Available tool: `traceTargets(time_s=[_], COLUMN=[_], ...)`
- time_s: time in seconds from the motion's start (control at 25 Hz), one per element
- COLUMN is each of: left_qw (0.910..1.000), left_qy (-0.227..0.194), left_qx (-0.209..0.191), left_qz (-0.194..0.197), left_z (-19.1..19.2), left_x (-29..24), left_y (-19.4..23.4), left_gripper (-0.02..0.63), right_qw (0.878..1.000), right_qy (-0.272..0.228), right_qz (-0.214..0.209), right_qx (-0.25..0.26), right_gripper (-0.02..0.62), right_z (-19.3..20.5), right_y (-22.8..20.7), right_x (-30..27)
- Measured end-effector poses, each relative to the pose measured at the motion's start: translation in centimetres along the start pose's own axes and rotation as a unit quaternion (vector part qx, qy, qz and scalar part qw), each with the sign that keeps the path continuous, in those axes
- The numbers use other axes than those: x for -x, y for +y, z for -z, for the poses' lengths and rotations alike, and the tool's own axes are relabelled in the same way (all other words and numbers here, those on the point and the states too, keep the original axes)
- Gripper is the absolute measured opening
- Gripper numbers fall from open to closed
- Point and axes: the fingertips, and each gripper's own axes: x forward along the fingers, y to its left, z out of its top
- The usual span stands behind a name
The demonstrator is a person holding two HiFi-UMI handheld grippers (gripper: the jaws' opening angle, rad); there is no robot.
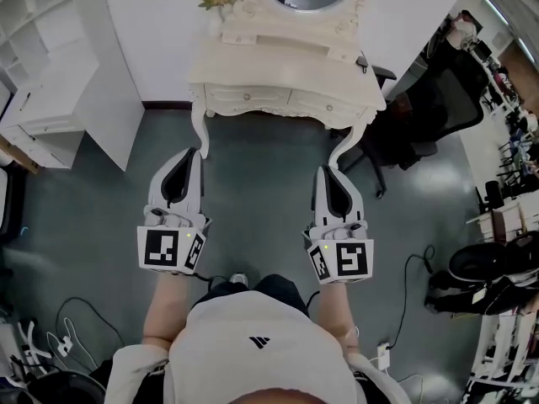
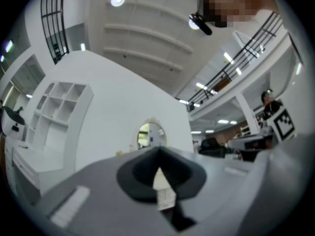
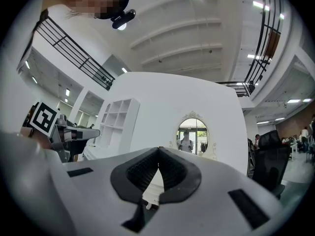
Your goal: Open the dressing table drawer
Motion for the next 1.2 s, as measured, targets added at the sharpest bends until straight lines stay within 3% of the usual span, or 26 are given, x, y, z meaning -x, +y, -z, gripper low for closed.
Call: traceTargets(time_s=[0.48,1.2], left_qw=[0.9998,0.9995], left_qy=[0.008,0.005], left_qx=[0.015,0.009], left_qz=[-0.005,-0.032], left_z=[2.7,5.2], left_x=[-4.3,-20.9], left_y=[2.8,3.6], left_gripper=[0.009,0.009], right_qw=[1.000,0.999], right_qy=[0.016,0.008], right_qz=[0.003,-0.039], right_qx=[-0.001,-0.010], right_gripper=[-0.012,-0.012], right_z=[2.8,5.4], right_y=[-1.3,-11.7], right_x=[-4.9,-19.4])
